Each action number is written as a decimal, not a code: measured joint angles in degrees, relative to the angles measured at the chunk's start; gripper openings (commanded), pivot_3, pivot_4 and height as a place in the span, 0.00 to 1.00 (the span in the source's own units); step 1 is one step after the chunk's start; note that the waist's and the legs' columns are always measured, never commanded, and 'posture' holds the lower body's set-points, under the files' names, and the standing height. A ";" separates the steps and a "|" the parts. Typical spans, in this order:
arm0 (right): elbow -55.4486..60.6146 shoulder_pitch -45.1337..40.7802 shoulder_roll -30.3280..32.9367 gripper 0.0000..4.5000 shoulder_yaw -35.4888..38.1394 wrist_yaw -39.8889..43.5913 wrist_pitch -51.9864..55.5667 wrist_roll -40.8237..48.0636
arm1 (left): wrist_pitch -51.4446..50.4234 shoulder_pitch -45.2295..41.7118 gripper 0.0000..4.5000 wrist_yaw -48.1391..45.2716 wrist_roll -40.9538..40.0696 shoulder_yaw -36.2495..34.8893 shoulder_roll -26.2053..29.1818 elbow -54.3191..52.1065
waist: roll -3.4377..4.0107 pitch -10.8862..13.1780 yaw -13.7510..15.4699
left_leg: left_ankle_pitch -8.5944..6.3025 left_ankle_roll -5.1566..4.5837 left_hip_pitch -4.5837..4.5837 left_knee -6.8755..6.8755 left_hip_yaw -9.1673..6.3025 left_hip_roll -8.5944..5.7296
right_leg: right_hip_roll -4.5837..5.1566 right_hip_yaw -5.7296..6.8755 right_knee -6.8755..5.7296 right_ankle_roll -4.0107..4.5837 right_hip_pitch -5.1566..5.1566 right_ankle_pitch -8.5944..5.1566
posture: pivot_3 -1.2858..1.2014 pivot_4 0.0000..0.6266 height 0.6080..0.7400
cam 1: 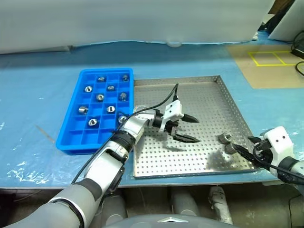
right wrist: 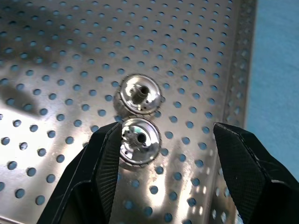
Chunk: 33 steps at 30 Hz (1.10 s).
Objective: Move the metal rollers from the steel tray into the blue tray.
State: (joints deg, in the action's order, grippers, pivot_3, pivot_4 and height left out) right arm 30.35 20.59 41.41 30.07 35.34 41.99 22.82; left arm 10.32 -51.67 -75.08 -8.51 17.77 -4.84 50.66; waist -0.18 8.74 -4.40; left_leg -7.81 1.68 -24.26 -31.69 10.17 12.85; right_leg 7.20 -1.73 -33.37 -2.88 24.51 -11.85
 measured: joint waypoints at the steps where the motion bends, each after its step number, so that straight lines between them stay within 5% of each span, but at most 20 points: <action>1: -0.07 -0.88 -0.45 0.73 -0.01 -0.39 0.88 0.57 | 0.69 -0.47 0.88 0.00 0.00 -0.31 -0.69 0.81 | 0.01 0.00 -0.47 | -0.01 -0.02 -0.01 -0.05 0.00 0.00 | 0.00 0.00 0.00 -0.03 0.00 -0.02 | 0.24 0.24 1.00; 8: -5.14 -11.56 -1.16 0.73 -6.94 -1.64 4.28 1.88 | 3.01 -1.31 0.88 0.09 0.91 -1.52 -2.31 4.83 | 0.16 -0.10 -4.14 | -0.14 -0.20 -0.21 -0.60 -0.03 0.01 | 0.04 0.00 -0.11 -0.03 -0.04 -0.01 | 0.25 0.24 1.00; 15: -12.01 -15.66 0.89 0.73 -14.67 -2.05 6.05 -1.10 | 4.02 -1.60 0.88 1.64 1.30 -2.98 -2.41 6.96 | 0.17 -0.10 -4.50 | -0.27 -0.40 -0.36 -0.87 -0.05 -0.02 | 0.13 0.02 -0.10 0.27 -0.14 0.17 | 0.26 0.24 1.00; 21: -13.56 -16.94 1.92 0.37 -16.16 -2.29 5.72 -2.47 | 4.84 -1.86 0.89 3.04 2.03 -4.00 -2.42 7.52 | 0.12 -0.09 -4.50 | -0.37 -0.54 -0.33 -1.09 -0.05 0.00 | 0.14 0.03 -0.09 0.27 -0.28 0.17 | 0.27 0.24 1.00; 33: -6.94 -21.81 -2.73 0.36 -16.52 -0.73 3.12 2.21 | 0.13 -2.46 0.89 7.08 -0.46 -9.22 -2.66 8.96 | 0.16 -0.11 -4.74 | -0.37 -0.55 -0.34 -1.06 -0.05 0.01 | 0.14 0.03 -0.17 0.30 -0.20 0.19 | 0.27 0.24 1.00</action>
State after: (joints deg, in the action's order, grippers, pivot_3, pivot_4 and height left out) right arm 23.41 -1.22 38.68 13.55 34.62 45.11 25.02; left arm 10.45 -54.13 -68.00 -8.97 8.55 -7.50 59.62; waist -0.02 8.63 -9.13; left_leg -8.18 1.13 -24.61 -32.75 10.12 12.86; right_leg 7.34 -1.69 -33.54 -2.58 24.31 -11.66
